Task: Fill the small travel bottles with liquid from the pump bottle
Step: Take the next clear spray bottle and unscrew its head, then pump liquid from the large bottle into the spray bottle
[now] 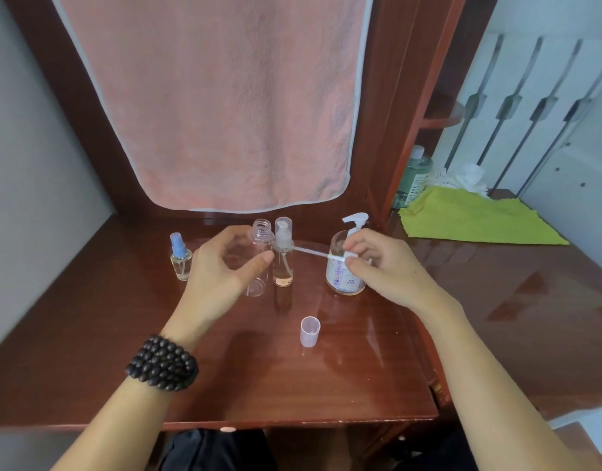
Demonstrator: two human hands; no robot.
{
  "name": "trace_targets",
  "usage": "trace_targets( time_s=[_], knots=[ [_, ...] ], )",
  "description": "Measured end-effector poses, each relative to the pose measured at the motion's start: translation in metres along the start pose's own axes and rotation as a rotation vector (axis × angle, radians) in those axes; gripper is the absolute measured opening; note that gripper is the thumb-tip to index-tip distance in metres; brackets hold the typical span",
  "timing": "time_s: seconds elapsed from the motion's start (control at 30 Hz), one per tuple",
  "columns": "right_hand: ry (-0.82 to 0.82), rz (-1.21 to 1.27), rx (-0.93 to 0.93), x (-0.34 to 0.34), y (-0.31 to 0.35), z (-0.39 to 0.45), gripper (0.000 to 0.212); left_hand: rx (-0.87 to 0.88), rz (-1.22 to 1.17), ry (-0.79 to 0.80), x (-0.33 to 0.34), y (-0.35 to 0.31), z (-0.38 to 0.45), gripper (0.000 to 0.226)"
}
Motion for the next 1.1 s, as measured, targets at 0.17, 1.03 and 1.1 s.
trace_targets(
  time_s=[0.17,1.03,1.1],
  knots=[
    [0.203,-0.249,0.021,0.018,-0.007,-0.001,0.018,0.029,-0.076,-0.007,0.006,-0.011,0.001,0.029],
    [0.29,-0.588,-0.023,0.04,-0.018,0.0,0.029,-0.025,-0.055,0.107,0.029,0.003,-0.007,0.029],
    [0.185,-0.479,-0.107,0.034,-0.01,0.0,0.021,-0.016,-0.05,0.113,0.03,0.002,-0.004,0.031]
  ],
)
Point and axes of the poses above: each hand's wrist, its own z-axis towards the middle knuckle, its own x-axis out of the palm, y = z × x, the point moved 2 cm from there along z, towards the middle knuckle, and after that the axes turned 15 degrees about x, right-handed, at the moved point
